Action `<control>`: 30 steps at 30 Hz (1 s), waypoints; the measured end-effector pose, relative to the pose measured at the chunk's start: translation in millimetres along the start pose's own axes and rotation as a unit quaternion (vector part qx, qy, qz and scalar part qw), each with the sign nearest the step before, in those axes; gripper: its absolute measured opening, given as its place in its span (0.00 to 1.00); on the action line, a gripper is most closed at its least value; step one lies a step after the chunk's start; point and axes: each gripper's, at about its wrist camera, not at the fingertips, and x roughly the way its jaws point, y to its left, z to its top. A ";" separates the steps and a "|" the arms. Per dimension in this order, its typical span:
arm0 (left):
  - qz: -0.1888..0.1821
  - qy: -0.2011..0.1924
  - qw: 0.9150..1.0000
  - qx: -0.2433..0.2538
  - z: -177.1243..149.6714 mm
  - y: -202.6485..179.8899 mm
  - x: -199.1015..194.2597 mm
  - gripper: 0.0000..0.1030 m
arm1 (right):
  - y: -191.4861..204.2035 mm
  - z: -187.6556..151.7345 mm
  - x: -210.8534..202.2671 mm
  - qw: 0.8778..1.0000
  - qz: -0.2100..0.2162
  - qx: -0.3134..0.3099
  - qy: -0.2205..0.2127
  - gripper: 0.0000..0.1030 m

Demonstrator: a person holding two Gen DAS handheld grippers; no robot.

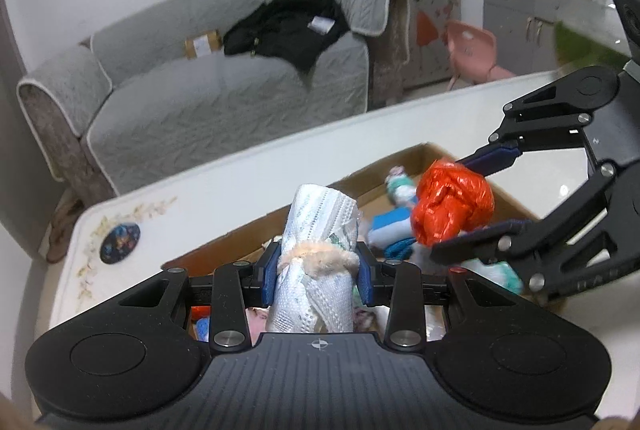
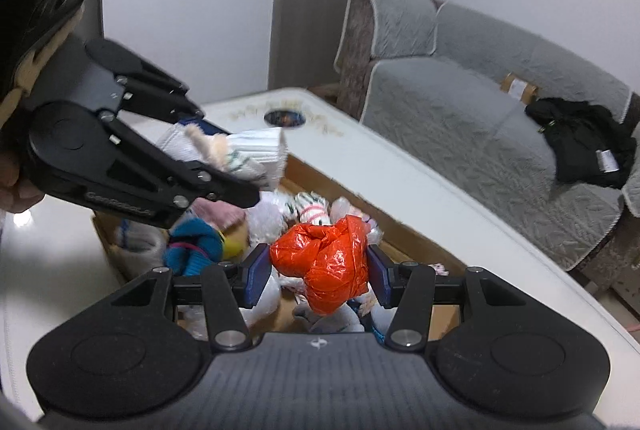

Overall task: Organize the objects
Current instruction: 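Carry the towel roll and orange bag over the box and lower them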

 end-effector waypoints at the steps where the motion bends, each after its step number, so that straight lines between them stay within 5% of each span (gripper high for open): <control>1: -0.002 0.006 1.000 -0.002 -0.7 2.1 5.8 0.43 | -1.1 0.6 7.2 1.000 0.004 -0.001 0.004 0.46; 11: -0.025 0.047 0.998 -0.032 -9.9 15.3 43.8 0.43 | -5.9 -3.8 40.3 0.999 0.021 -0.001 0.049 0.46; 30: -0.024 0.063 0.996 -0.050 -8.0 8.1 50.4 0.44 | -8.3 -2.4 47.7 0.996 0.017 0.015 0.087 0.49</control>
